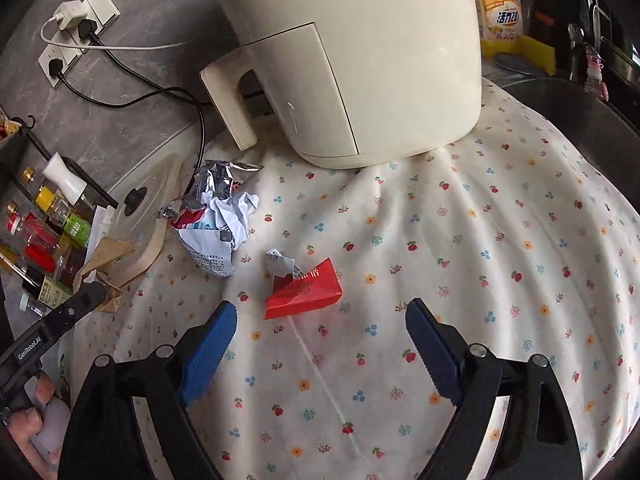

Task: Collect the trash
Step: 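Grasp the brown paper bag with the left gripper while the right grasps the red-and-white wrapper, then carry both items over the white bin and open both grippers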

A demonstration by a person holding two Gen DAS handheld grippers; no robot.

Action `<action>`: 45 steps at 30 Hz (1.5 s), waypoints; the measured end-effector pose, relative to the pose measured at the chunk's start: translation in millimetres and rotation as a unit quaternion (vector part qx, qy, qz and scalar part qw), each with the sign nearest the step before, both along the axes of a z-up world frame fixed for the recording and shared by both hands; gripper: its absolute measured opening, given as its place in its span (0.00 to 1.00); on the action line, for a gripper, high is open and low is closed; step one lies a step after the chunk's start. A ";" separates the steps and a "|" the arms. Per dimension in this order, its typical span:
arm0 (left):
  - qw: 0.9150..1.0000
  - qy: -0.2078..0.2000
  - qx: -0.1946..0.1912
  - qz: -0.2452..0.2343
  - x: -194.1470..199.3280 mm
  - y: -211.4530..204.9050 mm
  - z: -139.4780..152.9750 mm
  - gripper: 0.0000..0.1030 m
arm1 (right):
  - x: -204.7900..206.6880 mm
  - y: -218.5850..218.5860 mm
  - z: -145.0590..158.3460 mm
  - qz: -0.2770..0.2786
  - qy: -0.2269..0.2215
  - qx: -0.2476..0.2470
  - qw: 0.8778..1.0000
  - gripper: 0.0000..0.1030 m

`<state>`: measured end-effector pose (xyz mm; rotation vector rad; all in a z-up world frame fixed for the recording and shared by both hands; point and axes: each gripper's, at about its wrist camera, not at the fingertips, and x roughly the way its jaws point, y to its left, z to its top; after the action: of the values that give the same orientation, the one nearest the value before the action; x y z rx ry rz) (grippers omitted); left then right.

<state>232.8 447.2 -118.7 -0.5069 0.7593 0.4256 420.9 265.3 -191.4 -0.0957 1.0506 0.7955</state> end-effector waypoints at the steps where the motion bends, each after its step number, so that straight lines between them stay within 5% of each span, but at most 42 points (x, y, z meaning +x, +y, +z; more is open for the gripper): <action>1: 1.000 0.000 0.000 -0.001 0.0 -1.2 0.6 0.25 | 1.3 4.1 -3.7 0.008 0.006 -0.001 1.000 0.68; 3: 1.000 -0.002 0.002 -0.007 0.3 -5.4 2.7 0.25 | 1.9 8.4 -11.0 0.023 0.034 -0.015 0.999 0.38; 4: 1.000 -0.004 0.004 -0.011 0.3 -7.7 4.4 0.25 | -0.6 6.7 -9.3 0.026 0.039 -0.013 0.999 0.10; 11: 0.998 -0.034 -0.001 -0.053 6.1 -33.0 11.9 0.25 | -36.2 -32.9 20.3 0.017 -0.007 -0.003 1.000 0.09; 21: 0.984 -0.037 -0.026 -0.170 31.2 -105.5 4.0 0.25 | -72.9 -147.6 44.3 -0.101 -0.027 -0.011 0.994 0.09; 32: 0.957 -0.040 -0.044 -0.285 76.5 -207.0 0.1 0.25 | -95.1 -298.5 50.9 -0.260 -0.025 -0.024 0.965 0.09; 45: 0.927 -0.043 -0.034 -0.371 100.1 -372.9 15.7 0.25 | -122.4 -483.1 47.7 -0.361 -0.020 -0.033 0.932 0.10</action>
<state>332.9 74.3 -103.0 -0.2662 0.8216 -0.3291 298.5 -217.8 -143.7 0.2127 0.9745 0.0875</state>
